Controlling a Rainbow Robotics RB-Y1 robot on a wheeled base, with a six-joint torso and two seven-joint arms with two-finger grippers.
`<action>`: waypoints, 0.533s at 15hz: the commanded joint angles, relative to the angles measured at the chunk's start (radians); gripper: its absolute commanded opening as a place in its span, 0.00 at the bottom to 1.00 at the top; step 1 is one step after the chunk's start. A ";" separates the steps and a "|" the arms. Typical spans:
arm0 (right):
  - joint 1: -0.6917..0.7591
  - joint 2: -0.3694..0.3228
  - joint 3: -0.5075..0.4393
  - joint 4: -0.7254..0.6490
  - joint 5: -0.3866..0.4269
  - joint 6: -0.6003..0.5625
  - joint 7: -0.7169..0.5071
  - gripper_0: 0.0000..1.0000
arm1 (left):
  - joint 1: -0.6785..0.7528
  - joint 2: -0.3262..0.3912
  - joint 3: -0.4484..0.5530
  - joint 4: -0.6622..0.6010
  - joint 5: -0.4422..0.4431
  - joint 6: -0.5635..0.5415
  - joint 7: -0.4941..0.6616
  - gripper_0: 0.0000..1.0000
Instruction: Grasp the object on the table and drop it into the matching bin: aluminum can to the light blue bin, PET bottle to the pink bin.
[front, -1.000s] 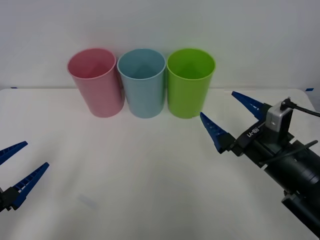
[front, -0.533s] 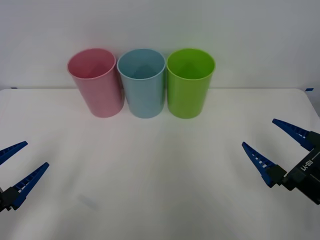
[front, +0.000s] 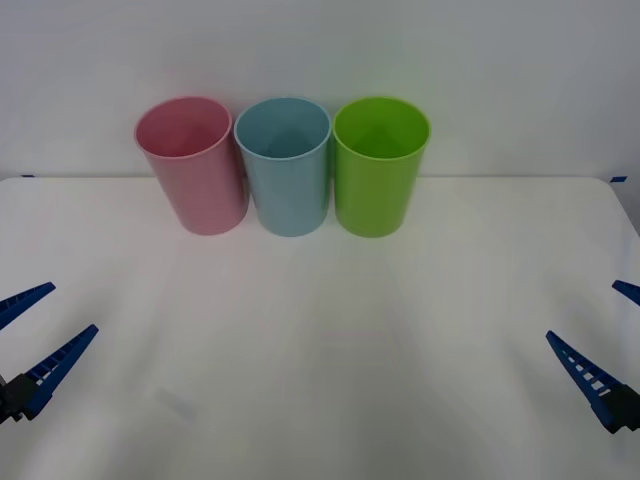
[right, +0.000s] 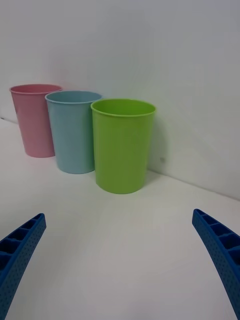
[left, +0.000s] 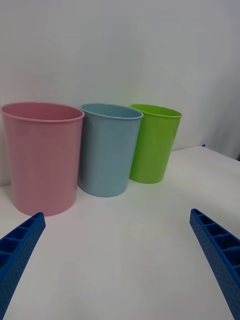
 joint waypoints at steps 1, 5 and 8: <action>-0.008 0.000 -0.032 0.094 -0.038 -0.088 0.071 1.00 | 0.000 0.000 0.000 0.000 0.000 0.000 0.000 1.00; -0.012 0.000 -0.072 0.197 -0.060 -0.196 0.074 1.00 | 0.000 0.000 0.000 0.000 0.000 0.000 0.000 1.00; -0.025 0.000 -0.066 0.233 -0.058 -0.221 0.079 1.00 | 0.000 0.000 0.000 0.000 0.000 0.000 0.000 1.00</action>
